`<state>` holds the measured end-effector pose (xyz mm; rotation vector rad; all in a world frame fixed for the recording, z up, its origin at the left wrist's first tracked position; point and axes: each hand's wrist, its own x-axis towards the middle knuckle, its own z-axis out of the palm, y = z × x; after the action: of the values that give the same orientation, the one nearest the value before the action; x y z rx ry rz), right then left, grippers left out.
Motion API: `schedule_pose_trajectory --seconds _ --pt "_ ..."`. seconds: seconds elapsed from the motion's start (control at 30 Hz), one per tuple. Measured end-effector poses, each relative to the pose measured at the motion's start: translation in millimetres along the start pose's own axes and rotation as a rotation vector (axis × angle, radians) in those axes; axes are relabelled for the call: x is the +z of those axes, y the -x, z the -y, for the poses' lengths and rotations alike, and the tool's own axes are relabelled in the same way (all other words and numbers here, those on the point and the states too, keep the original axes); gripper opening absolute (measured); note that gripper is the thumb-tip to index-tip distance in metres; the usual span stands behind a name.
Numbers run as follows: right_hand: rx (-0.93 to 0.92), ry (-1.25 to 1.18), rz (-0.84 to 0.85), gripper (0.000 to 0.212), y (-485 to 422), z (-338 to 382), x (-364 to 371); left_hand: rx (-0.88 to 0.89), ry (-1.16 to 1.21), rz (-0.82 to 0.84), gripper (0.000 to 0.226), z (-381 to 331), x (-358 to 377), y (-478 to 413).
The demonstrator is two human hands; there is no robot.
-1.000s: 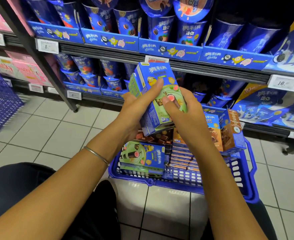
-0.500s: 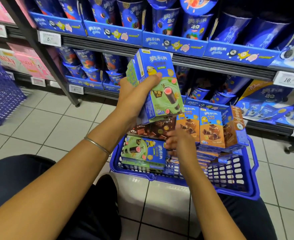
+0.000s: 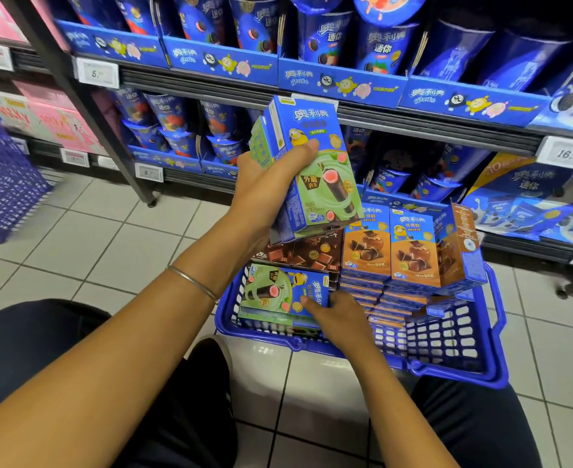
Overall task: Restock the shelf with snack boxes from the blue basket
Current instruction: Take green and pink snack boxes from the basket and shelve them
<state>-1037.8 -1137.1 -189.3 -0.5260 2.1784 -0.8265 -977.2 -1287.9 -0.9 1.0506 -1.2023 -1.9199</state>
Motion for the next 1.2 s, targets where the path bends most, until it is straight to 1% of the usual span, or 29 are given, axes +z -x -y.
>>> schedule_pose_trajectory --seconds 0.07,0.17,0.27,0.33,0.4,0.47,0.53,0.57,0.6,0.67,0.73,0.77,0.83,0.87,0.9,0.93,0.97,1.0,1.03,1.07,1.1,1.13,1.2 --pt "0.009 -0.068 -0.012 0.026 0.3 2.1 -4.5 -0.007 0.006 -0.002 0.059 -0.4 -0.3 -0.2" --pt "0.019 -0.268 -0.026 0.032 7.3 14.9 -14.9 -0.001 -0.003 -0.015 0.055 -3.2 -3.0 -2.9" --pt "-0.107 -0.455 -0.046 0.028 17.6 38.4 -34.5 0.000 0.006 -0.007 0.039 -4.7 -5.6 -3.7" --pt "-0.199 -0.563 -0.058 0.030 25.1 56.8 -52.3 0.009 0.005 0.008 0.031 -7.5 -7.8 -4.1" --pt "-0.230 -0.671 -0.128 0.032 31.0 71.1 -71.3 0.026 0.024 0.022 0.030 -13.8 -11.1 -5.1" --pt "-0.247 -0.736 -0.219 0.028 35.1 79.2 -90.9 0.069 0.009 0.010 0.038 -19.4 -14.3 -7.5" --pt "-0.258 -0.827 -0.259 0.019 39.6 85.6 -108.6 0.131 0.006 -0.024 0.023 -21.8 -19.8 -10.9" --pt "-0.259 -0.897 -0.252 0.015 42.6 89.8 -116.2 0.151 0.004 -0.032 0.019 -21.8 -21.4 -12.3" --pt "-0.260 -0.971 -0.235 0.013 45.9 95.6 -122.4 0.156 0.003 -0.033 0.023 -21.0 -21.3 -12.7" --pt "-0.251 -1.045 -0.208 0.022 50.6 110.4 -133.3 0.149 -0.014 -0.013 0.040 -17.2 -19.1 -11.9" --pt "-0.245 -1.069 -0.198 0.031 50.6 127.6 -140.6 0.142 -0.034 0.030 0.047 -10.8 -15.0 -10.5" --pt "-0.243 -1.086 -0.195 0.038 49.0 136.5 -142.7 0.137 -0.046 0.051 0.046 -6.9 -12.8 -9.4" --pt "-0.217 -1.104 -0.196 0.051 44.3 154.4 -145.2 0.136 -0.121 0.101 0.036 1.4 -9.3 -8.7" --pt "-0.207 -1.105 -0.181 0.050 41.6 162.1 -146.4 0.130 -0.154 0.140 0.028 4.9 -7.7 -8.3" --pt "-0.209 -1.115 -0.143 0.044 39.4 167.1 -147.9 0.113 -0.166 0.175 0.020 7.2 -6.4 -7.5" --pt "-0.218 -1.134 -0.086 0.035 37.3 169.8 -149.8 0.089 -0.162 0.204 0.018 8.5 -5.4 -7.0" --pt "-0.232 -1.146 -0.012 0.026 35.3 169.1 -152.3 0.053 -0.149 0.234 0.024 9.1 -4.5 -6.4" --pt "-0.264 -1.140 0.065 0.021 33.6 166.6 -154.7 0.003 -0.131 0.265 0.037 9.4 -4.0 -5.8" --pt "-0.319 -1.113 0.134 0.022 32.2 162.5 -156.1 -0.051 -0.112 0.285 0.053 10.2 -3.9 -5.2" --pt "-0.378 -1.069 0.174 0.029 29.9 157.9 -156.0 -0.097 -0.094 0.290 0.065 10.8 -4.2 -5.0" --pt "-0.422 -1.013 0.173 0.035 29.1 154.4 -153.7 -0.120 -0.084 0.288 0.070 11.1 -4.6 -4.8" --pt "-0.445 -0.968 0.135 0.039 29.4 152.6 -150.2 -0.129 -0.081 0.286 0.073 11.4 -4.5 -4.7" --pt "-0.436 -0.941 0.041 0.039 29.9 150.6 -143.2 -0.152 -0.070 0.279 0.082 11.9 -4.1 -4.0"
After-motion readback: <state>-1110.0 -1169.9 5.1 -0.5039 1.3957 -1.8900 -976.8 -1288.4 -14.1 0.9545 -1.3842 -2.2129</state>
